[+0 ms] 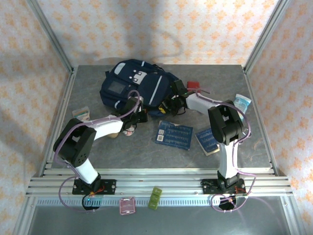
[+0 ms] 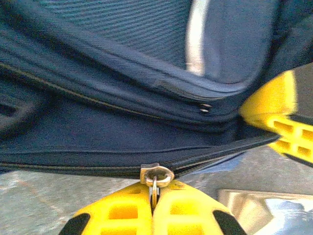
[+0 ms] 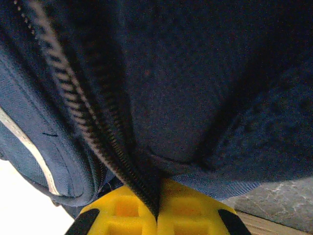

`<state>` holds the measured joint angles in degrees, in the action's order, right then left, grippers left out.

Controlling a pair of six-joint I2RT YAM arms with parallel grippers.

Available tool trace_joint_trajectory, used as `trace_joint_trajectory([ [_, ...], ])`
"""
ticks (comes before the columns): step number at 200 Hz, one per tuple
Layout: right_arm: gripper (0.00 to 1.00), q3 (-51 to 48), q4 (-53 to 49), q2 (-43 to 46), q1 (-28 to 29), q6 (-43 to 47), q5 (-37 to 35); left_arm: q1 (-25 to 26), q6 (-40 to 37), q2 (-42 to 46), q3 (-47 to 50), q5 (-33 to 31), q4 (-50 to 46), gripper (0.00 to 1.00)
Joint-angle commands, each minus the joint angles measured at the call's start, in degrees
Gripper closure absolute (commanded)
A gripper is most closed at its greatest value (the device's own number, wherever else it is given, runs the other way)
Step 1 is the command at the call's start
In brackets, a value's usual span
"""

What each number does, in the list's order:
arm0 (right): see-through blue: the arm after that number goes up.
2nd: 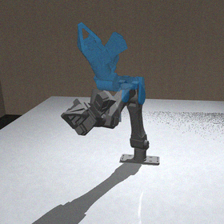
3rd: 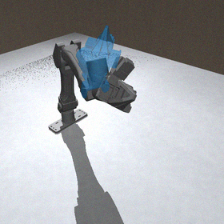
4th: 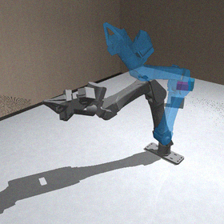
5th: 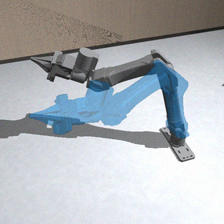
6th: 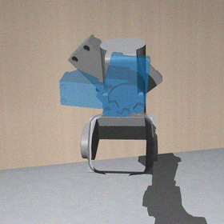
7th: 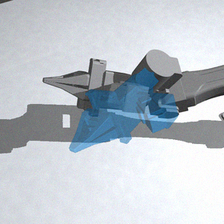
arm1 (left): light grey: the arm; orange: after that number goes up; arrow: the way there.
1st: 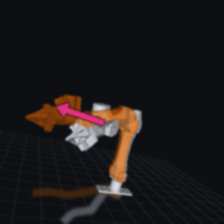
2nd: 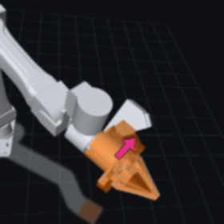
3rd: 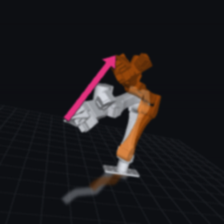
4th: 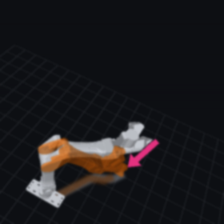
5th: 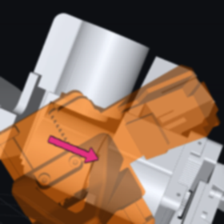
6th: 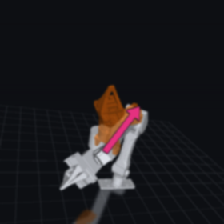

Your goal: Pack the student bag

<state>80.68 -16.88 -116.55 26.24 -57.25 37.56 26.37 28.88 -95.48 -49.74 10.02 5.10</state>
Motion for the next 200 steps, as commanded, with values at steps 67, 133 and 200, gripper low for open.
trace_joint_trajectory([
  [67,1.00,2.47,4.49,0.70,-2.95,2.68,-5.06,-10.90,-1.06,7.42,4.57,-4.57,-2.50,0.92],
  [133,0.71,14.66,-3.51,-3.22,-2.86,15.07,-6.65,-10.20,-1.19,17.53,6.23,-5.81,0.72,0.66],
  [200,0.41,5.05,-5.95,10.25,-3.18,24.87,-13.06,-9.93,3.29,23.08,7.64,7.82,2.36,0.52],
])
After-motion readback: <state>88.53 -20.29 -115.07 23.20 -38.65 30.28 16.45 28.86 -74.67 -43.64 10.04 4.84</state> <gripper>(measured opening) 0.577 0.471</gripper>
